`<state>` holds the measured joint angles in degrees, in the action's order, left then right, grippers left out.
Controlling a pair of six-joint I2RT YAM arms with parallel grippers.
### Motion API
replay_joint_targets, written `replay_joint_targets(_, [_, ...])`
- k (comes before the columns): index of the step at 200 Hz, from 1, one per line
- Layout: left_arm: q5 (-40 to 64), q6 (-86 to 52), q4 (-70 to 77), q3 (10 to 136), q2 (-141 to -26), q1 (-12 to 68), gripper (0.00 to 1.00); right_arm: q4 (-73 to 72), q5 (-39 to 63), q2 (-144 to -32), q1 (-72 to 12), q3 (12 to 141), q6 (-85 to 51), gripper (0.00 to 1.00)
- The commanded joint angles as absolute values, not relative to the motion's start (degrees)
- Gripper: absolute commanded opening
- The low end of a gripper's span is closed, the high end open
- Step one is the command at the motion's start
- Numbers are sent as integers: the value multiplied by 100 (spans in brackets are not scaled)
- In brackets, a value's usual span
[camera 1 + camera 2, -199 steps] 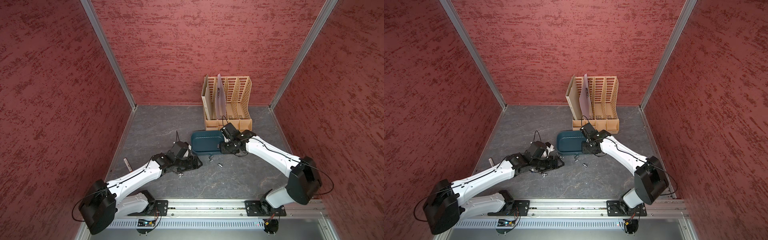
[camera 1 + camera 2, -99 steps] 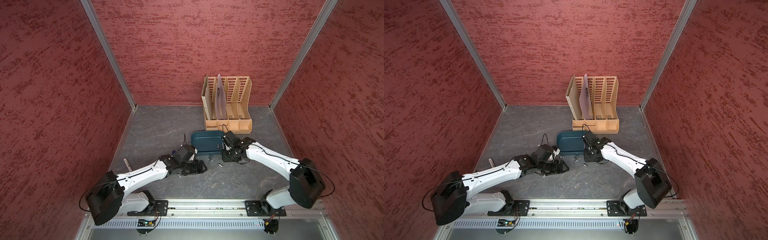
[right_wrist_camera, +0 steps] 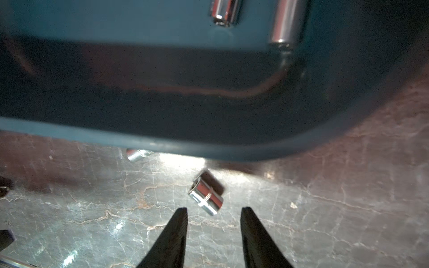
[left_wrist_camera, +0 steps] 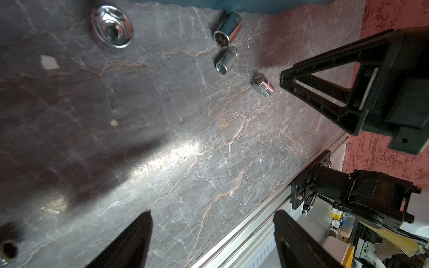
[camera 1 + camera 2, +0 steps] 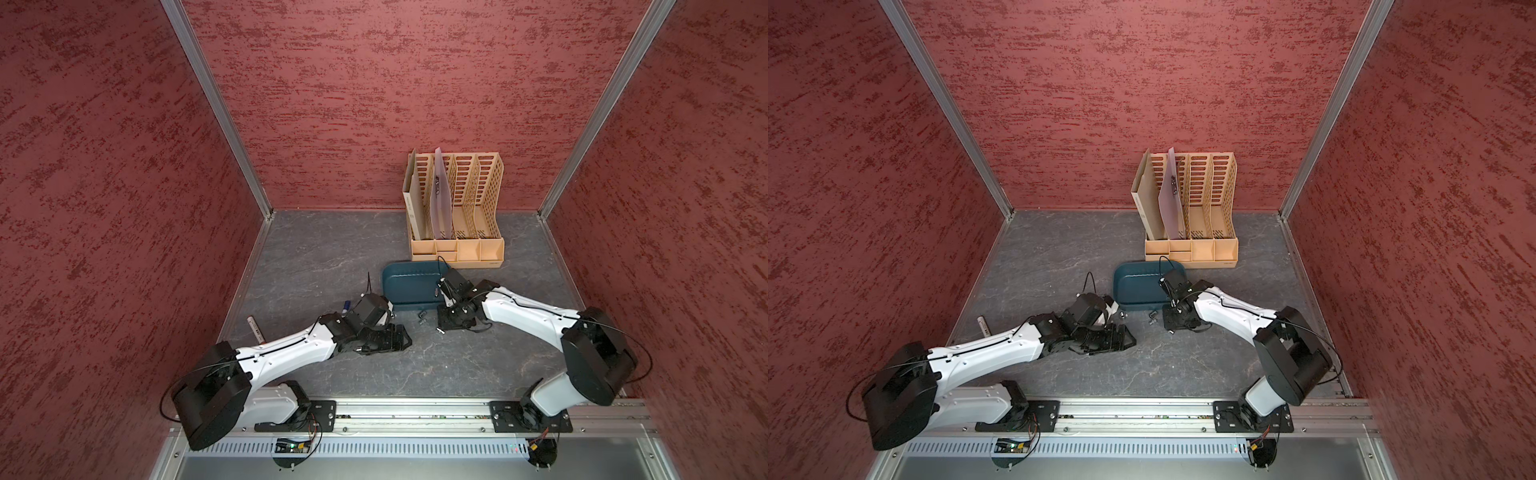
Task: Put the socket on the desktop into the storage box
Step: Pick up the socket head at the center of the board.
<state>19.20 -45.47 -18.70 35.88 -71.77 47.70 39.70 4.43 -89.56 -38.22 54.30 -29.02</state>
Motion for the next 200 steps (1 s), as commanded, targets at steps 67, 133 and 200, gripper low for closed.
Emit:
replay_joint_targets(67, [1838,-4604,-1712,3480,-7225,4799,85,3682,580,-9433,-3953,5469,-2725,40])
replay_joint_targets(133, [1841,-4619,-1686,3457,-7225,4794,85,3779,580,-9565,-4016,5545,-2689,34])
replay_joint_targets(200, [1849,-4614,-1681,3469,-7234,4794,85,3814,598,-9690,-4043,5556,-2685,25])
